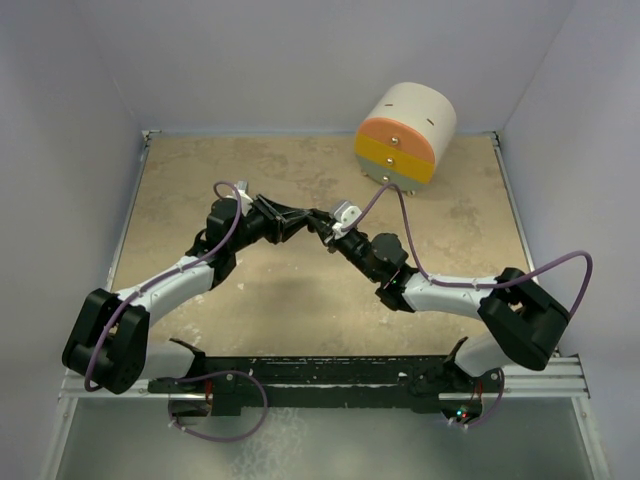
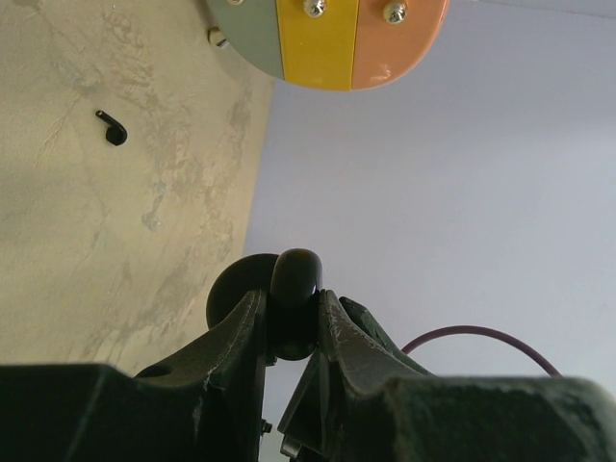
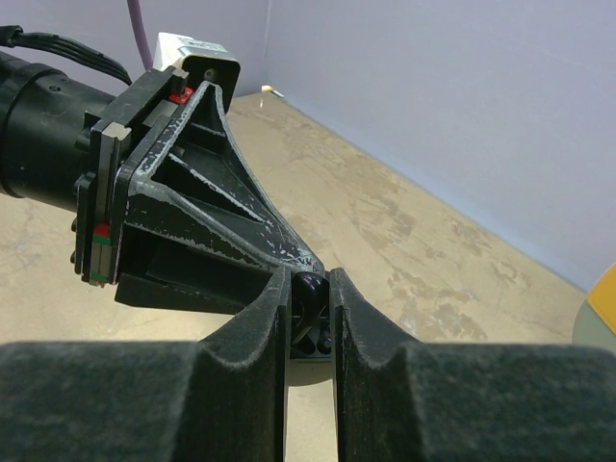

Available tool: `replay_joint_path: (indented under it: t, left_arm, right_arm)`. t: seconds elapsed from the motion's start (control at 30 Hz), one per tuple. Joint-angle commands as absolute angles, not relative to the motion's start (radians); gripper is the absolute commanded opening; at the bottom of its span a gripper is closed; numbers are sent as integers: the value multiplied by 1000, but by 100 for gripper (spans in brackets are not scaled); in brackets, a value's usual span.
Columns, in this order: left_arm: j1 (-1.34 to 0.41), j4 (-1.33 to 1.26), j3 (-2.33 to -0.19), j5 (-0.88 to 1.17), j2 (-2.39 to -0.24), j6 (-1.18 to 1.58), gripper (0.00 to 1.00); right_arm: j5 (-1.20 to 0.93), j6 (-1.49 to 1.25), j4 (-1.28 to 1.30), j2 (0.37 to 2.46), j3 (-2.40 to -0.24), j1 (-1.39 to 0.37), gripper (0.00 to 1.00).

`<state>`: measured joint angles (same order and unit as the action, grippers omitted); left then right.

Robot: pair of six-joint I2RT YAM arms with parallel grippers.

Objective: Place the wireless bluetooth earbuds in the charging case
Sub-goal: Place the earbud in the charging case.

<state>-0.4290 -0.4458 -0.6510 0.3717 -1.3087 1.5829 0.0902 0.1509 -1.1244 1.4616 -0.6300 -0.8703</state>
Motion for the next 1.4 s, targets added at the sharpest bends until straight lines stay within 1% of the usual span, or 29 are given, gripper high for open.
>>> replay_joint_path:
  t: [0.0,0.83,1.1,1.27,1.33,1.37]
  left_arm:
    - [-436,-506,-703,391,-1270,1597,0]
    - [-440,-518,-654,393,-1231,1623,0]
    - [-439,-541,-673,370,-1252,1629,0]
    - [-439,-548,-691,365,-1284,1617,0]
    - [-439,-548,-695,364,-1298,1610,0]
    - [-439,-557,-697,364,-1305,1610,0]
  right_arm:
    - [104,170,-1150,1453,-618,-876,0]
    - [125,170,-1177,1443,-583,-876,0]
    - [70,148,-1080,1441,-619,-876,0]
    - [31,101,-1022,1428,-636,-876,13]
    - [21,86,-1011,1412,-633,-876,20]
    - [21,82,-1011,1404,-629,-876,25]
